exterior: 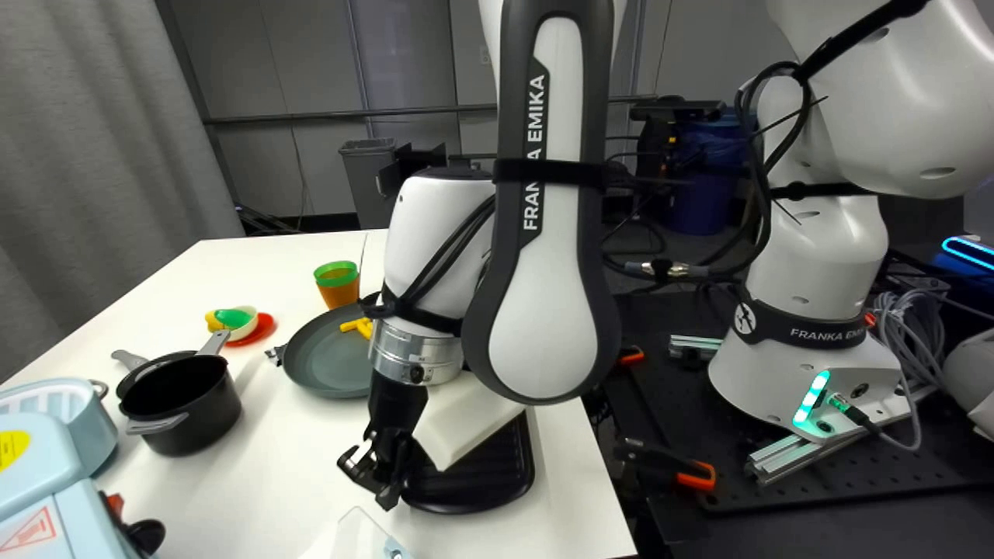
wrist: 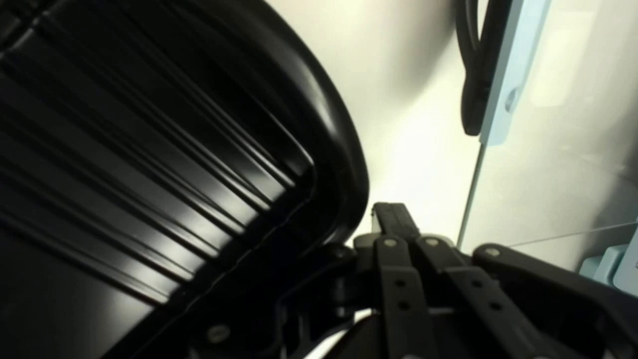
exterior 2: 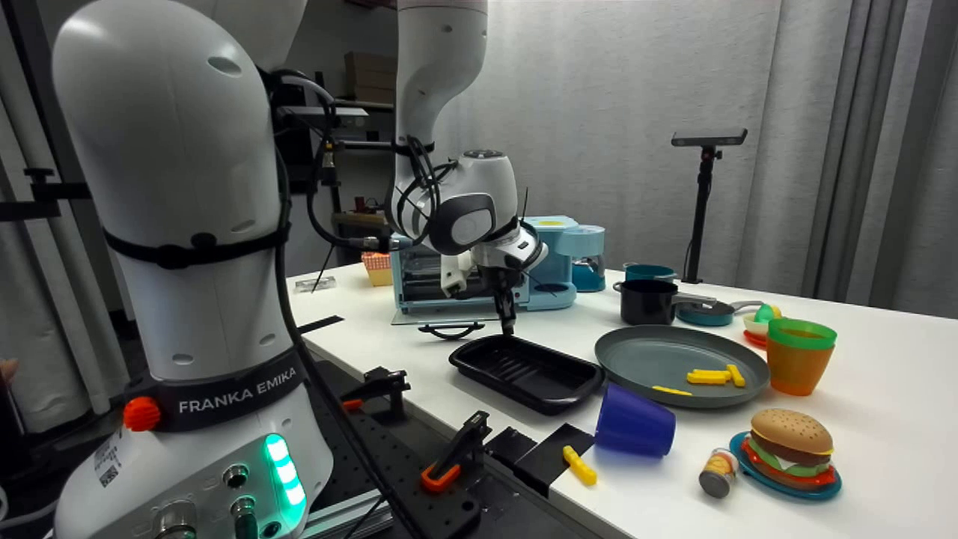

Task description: Push in the tray in the oven then close the door.

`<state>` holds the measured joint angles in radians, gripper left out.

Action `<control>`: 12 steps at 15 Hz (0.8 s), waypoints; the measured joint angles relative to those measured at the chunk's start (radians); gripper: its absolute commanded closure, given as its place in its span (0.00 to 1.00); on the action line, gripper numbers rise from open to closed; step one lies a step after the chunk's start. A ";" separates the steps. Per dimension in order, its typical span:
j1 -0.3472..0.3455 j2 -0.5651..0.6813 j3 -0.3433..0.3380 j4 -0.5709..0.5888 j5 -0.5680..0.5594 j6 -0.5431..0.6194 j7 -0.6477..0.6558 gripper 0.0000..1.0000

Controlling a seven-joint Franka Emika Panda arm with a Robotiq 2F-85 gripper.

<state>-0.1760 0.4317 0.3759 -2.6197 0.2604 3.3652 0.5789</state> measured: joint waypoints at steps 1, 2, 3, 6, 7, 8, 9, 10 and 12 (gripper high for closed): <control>-0.012 0.010 0.007 0.010 -0.007 0.000 -0.002 1.00; -0.024 0.020 0.014 0.020 -0.015 0.000 -0.002 1.00; -0.034 0.031 0.022 0.030 -0.022 0.001 -0.002 1.00; -0.065 0.064 0.052 0.063 -0.035 0.002 -0.005 1.00; -0.074 0.071 0.061 0.069 -0.036 0.003 -0.008 1.00; -0.085 0.074 0.069 0.071 -0.036 0.003 -0.012 1.00; -0.097 0.076 0.078 0.071 -0.036 0.003 -0.017 1.00; -0.107 0.078 0.087 0.071 -0.036 0.003 -0.021 1.00; -0.127 0.079 0.105 0.072 -0.036 0.003 -0.026 1.00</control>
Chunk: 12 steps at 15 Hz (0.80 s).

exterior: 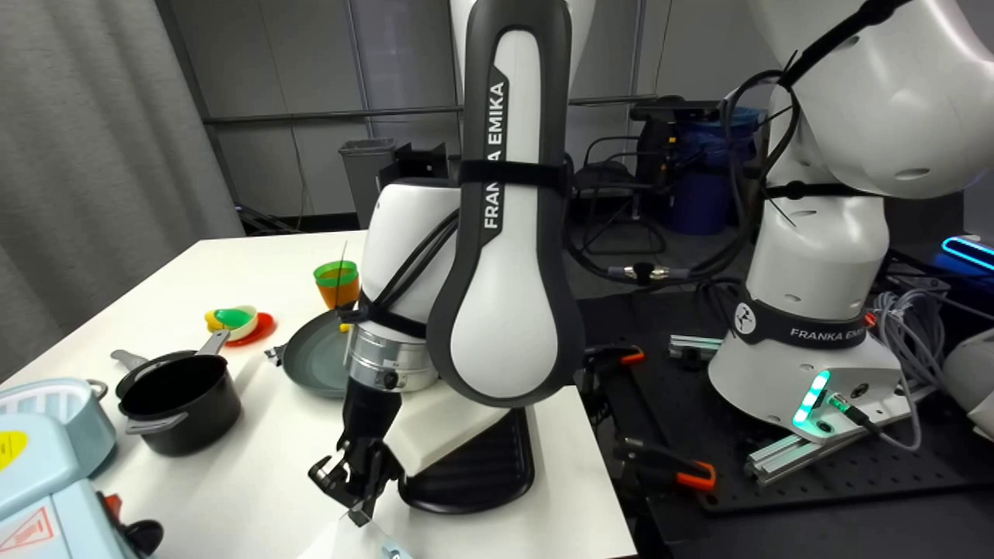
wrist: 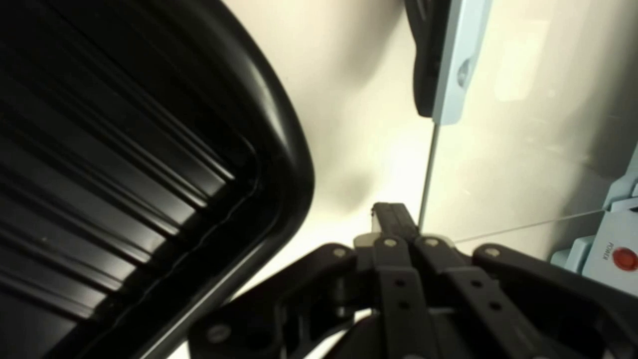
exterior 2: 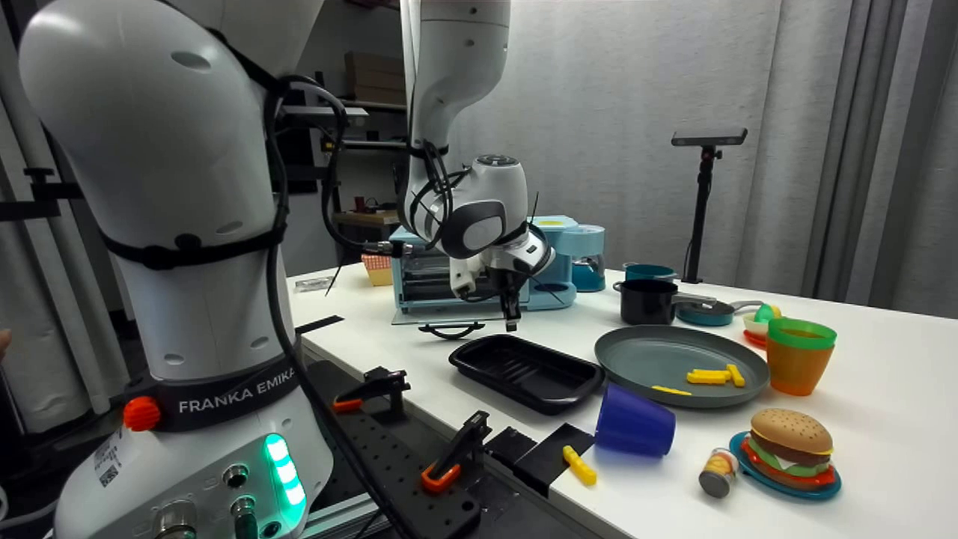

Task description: Push in the tray in the oven then close the door.

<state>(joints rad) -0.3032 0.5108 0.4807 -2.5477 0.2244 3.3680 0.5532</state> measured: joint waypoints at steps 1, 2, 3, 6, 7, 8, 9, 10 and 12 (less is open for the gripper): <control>-0.008 0.000 0.007 -0.001 0.000 0.000 -0.001 1.00; -0.016 0.000 0.014 -0.001 0.000 0.000 -0.002 1.00; -0.023 0.000 0.020 -0.002 0.000 0.000 -0.002 1.00; -0.039 -0.005 0.036 -0.003 0.000 0.000 -0.003 1.00; -0.042 -0.009 0.040 -0.003 0.000 0.000 -0.003 1.00; -0.044 -0.013 0.044 -0.003 0.000 0.000 -0.003 1.00; -0.046 -0.020 0.047 -0.003 0.000 0.000 -0.003 1.00; -0.047 -0.028 0.051 -0.003 0.000 0.000 -0.003 1.00; -0.047 -0.050 0.058 -0.003 0.000 0.000 -0.003 1.00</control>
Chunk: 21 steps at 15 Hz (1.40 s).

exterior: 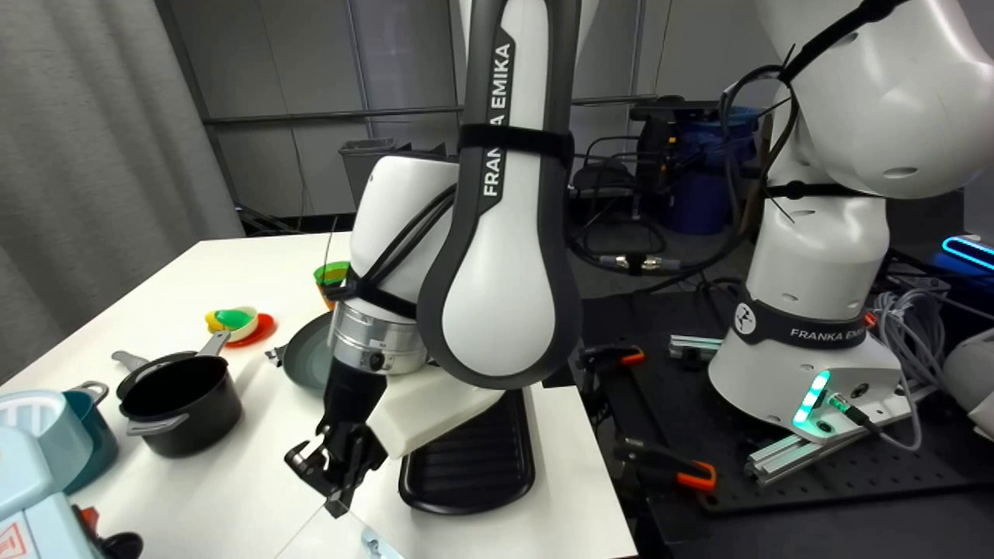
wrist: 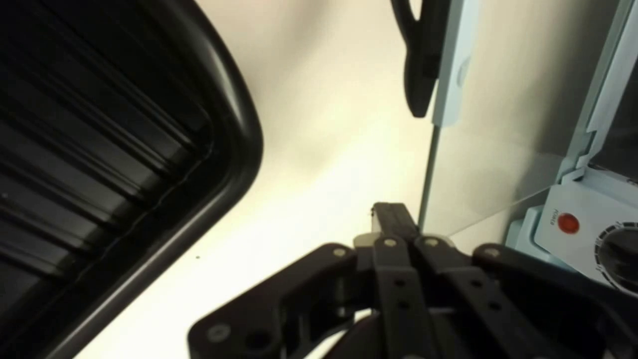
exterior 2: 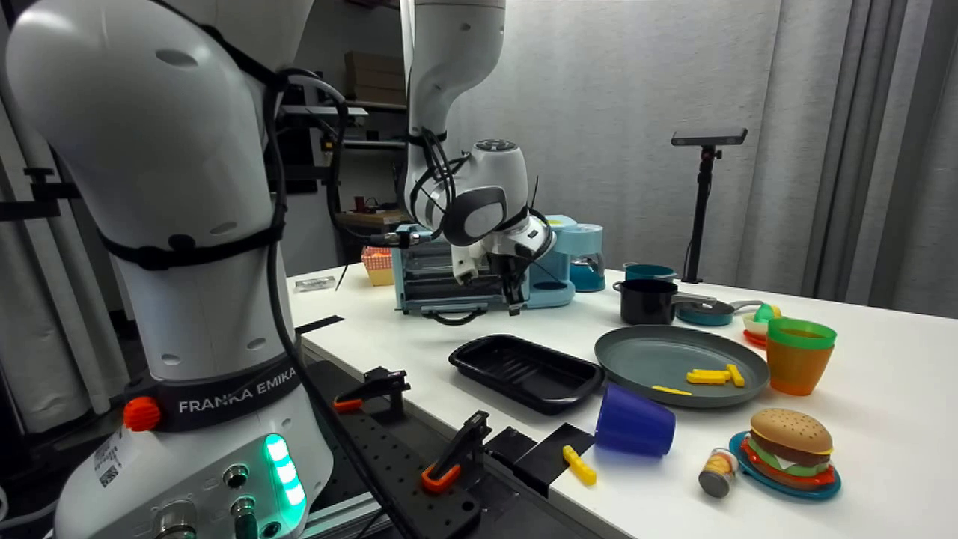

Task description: Push in the tray in the oven then close the door.

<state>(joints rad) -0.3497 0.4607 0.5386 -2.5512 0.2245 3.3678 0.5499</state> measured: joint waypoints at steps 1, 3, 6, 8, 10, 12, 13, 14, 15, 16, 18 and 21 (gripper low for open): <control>0.000 -0.013 0.005 0.000 0.000 0.000 0.000 1.00; 0.000 -0.045 0.018 0.000 0.001 -0.001 0.000 1.00; 0.011 -0.104 0.037 0.000 0.001 -0.004 0.001 1.00; 0.028 -0.139 0.052 0.009 0.002 -0.006 0.003 1.00; 0.056 -0.159 0.069 0.020 0.002 -0.012 0.006 1.00; 0.086 -0.164 0.082 0.032 0.003 -0.012 0.008 1.00; 0.101 -0.163 0.085 0.038 0.003 -0.012 0.008 1.00; 0.114 -0.163 0.086 0.044 0.003 -0.012 0.008 1.00; 0.125 -0.162 0.087 0.048 0.003 -0.012 0.008 1.00; 0.135 -0.161 0.087 0.052 0.003 -0.012 0.008 1.00; 0.151 -0.160 0.087 0.056 0.003 -0.012 0.008 1.00; 0.171 -0.167 0.078 0.057 0.007 -0.015 0.008 1.00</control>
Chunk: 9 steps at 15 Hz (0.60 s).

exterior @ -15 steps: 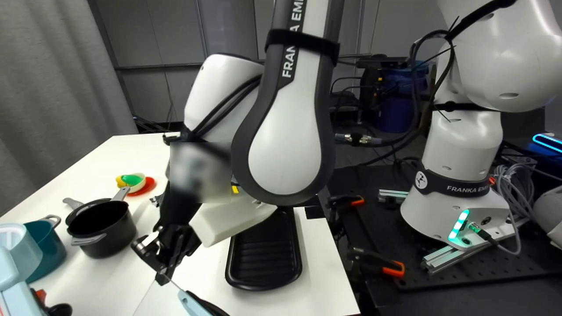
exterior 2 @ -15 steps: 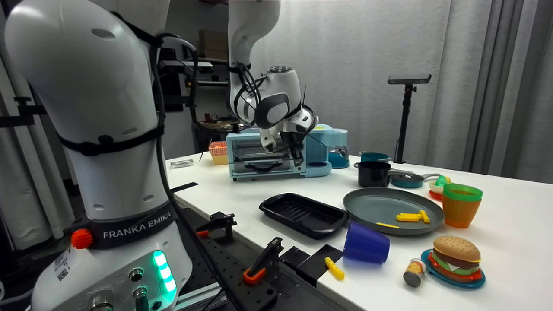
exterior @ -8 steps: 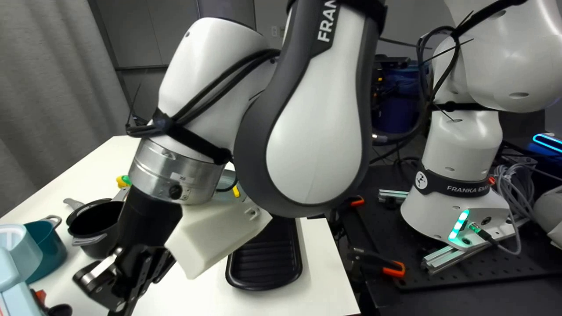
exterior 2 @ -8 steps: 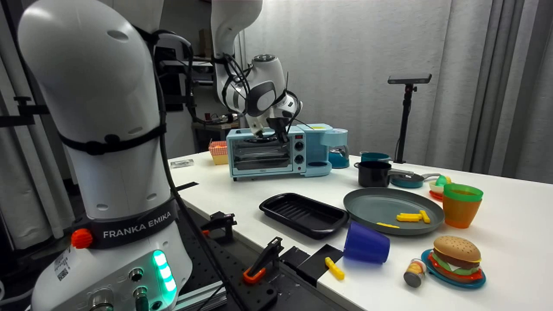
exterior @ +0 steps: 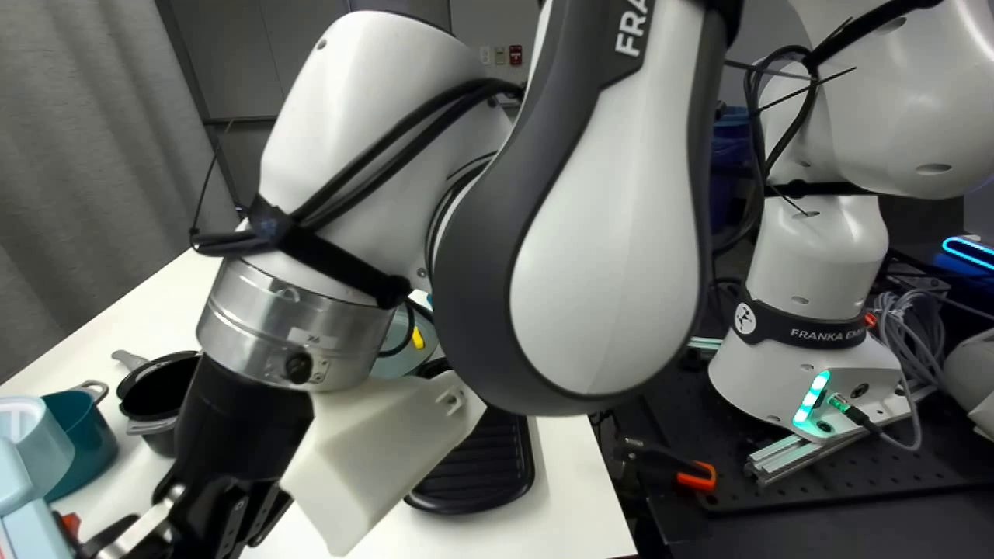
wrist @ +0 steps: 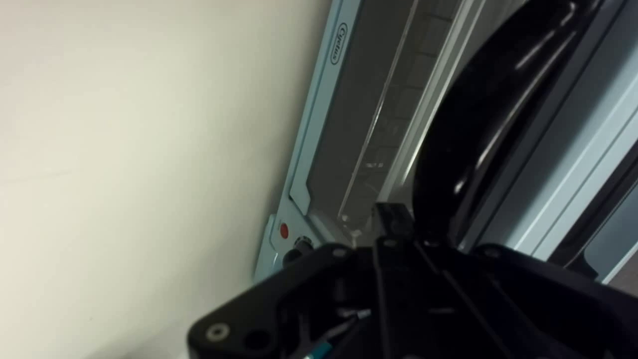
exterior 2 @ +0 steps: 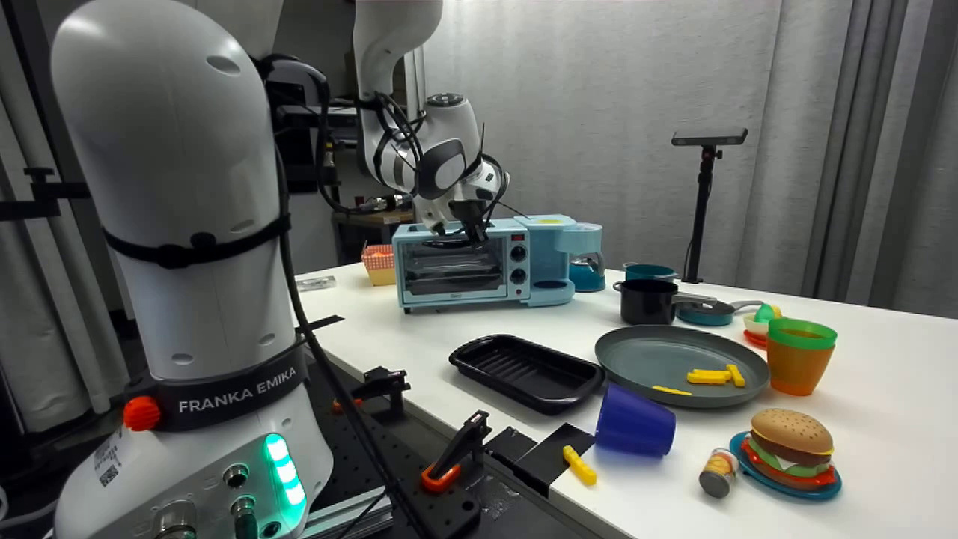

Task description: Push in the tray in the oven then close the door.

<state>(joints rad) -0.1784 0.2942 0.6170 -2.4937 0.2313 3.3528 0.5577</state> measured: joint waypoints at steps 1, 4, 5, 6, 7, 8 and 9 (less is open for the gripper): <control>0.012 -0.008 -0.012 0.000 0.003 -0.014 -0.002 1.00; 0.077 -0.071 -0.083 -0.005 0.018 -0.108 -0.010 1.00; 0.110 -0.105 -0.121 -0.009 0.029 -0.151 -0.021 1.00; 0.142 -0.143 -0.162 -0.017 0.021 -0.196 -0.023 1.00; 0.168 -0.184 -0.202 -0.027 -0.007 -0.242 -0.017 1.00; 0.186 -0.225 -0.238 -0.037 -0.055 -0.290 -0.001 1.00; 0.193 -0.265 -0.266 -0.046 -0.122 -0.339 0.026 1.00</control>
<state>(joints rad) 0.0141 0.0289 0.3510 -2.5401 0.1097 3.0135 0.5838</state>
